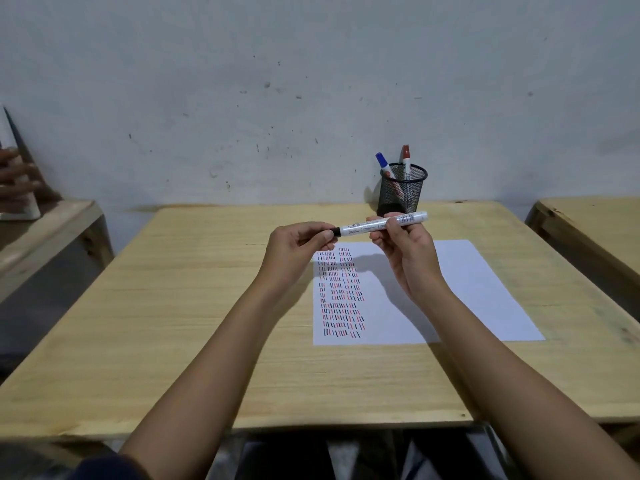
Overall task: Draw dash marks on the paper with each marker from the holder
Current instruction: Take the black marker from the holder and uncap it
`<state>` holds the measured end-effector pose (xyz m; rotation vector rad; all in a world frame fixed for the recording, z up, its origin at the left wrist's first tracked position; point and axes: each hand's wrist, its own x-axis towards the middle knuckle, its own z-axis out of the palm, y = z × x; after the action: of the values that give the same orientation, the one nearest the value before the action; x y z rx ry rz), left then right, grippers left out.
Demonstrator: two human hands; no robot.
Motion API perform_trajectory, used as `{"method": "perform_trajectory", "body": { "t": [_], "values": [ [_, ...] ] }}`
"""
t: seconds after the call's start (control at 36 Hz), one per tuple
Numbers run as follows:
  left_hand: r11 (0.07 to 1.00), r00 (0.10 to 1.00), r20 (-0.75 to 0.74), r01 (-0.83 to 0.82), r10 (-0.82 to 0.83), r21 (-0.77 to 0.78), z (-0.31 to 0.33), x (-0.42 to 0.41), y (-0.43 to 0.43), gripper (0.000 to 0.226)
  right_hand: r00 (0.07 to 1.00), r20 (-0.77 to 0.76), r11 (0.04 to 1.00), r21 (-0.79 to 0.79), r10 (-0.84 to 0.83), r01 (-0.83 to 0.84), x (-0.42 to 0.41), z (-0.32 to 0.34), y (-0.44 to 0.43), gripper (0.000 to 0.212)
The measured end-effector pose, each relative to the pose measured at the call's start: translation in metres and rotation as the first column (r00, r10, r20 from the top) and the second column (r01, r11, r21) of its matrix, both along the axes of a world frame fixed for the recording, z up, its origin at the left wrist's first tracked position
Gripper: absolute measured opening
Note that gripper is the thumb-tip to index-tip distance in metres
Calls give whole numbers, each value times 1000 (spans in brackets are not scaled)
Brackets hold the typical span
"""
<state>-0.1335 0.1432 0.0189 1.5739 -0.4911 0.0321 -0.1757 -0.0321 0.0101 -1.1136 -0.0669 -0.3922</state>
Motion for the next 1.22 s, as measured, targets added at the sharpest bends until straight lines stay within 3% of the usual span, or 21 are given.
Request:
{"method": "perform_trajectory", "body": {
  "t": [0.25,0.36,0.5,0.58,0.69,0.81,1.03,1.22],
  "values": [
    [997,993,-107,48,-55,-64,-6,4,3,17,997,64,993,-111,37,-30,6,-5,-6,7],
    [992,982,-168,66,-84,-112,-8,5,3,18,996,78,982,-191,30,-14,6,-4,-8,38],
    [992,985,-151,63,-79,-105,-5,9,6,17,998,63,975,-223,11,3,7,-1,-11,52],
    [996,991,-112,66,-72,-51,-2,15,8,16,998,52,981,-193,31,-20,7,2,-11,44],
    [997,994,-78,81,-81,-1,2,18,9,16,998,46,987,-159,43,-35,5,5,-6,10],
    [995,991,-92,99,-99,-7,3,17,10,16,998,48,990,-137,50,-43,5,5,-3,14],
    [985,945,-288,122,-153,-124,-5,16,16,12,990,82,978,-185,111,-94,4,4,0,14],
    [945,778,-552,158,-299,-288,1,18,24,16,986,88,954,-280,138,-109,4,1,0,18]
  ]
}}
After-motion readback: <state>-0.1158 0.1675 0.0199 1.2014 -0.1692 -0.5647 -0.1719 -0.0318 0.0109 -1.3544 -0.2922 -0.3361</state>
